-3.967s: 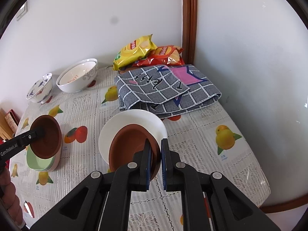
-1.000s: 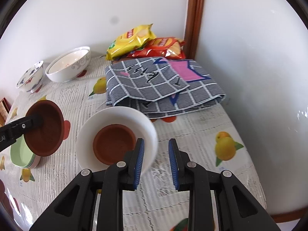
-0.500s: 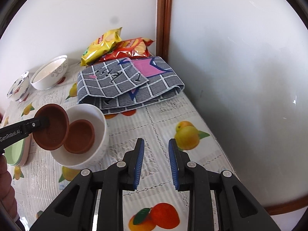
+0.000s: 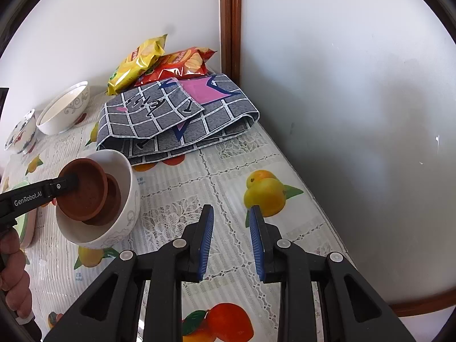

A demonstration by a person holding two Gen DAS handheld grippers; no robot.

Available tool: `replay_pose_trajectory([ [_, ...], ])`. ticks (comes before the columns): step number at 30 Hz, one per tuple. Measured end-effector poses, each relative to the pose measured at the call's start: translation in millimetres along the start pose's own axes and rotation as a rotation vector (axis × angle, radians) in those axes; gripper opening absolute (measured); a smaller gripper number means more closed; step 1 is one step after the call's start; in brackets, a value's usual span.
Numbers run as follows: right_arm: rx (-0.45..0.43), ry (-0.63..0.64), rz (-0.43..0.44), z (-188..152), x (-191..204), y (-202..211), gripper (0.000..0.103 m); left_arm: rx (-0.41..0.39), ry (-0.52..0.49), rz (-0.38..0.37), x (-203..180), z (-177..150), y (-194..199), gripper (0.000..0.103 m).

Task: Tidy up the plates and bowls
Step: 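Lower the left gripper's brown saucer into the white bowl onto the other saucer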

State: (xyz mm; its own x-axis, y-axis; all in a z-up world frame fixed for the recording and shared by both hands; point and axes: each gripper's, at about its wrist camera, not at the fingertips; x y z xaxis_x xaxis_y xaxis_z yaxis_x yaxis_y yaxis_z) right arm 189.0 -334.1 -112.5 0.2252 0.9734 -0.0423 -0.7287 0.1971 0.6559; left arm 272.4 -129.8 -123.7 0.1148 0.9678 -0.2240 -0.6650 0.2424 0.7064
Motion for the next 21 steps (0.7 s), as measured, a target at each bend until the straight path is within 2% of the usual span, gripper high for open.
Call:
replay_pose_trajectory([
  [21, 0.015, -0.011, 0.016, -9, -4, -8, 0.026, 0.022, 0.044, -0.014, -4, -6, -14, 0.01],
])
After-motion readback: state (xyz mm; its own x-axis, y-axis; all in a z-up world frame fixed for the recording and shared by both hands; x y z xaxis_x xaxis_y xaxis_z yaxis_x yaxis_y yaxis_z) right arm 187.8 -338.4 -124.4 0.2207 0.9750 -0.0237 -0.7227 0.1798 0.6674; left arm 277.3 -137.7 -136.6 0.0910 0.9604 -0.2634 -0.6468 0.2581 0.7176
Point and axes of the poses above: each gripper's, at about its wrist camera, not at the fingertips, and y roughly against the way its jaws point, x to its left, z to its top, and after that the axes turned 13 degrees about -x, right-handed
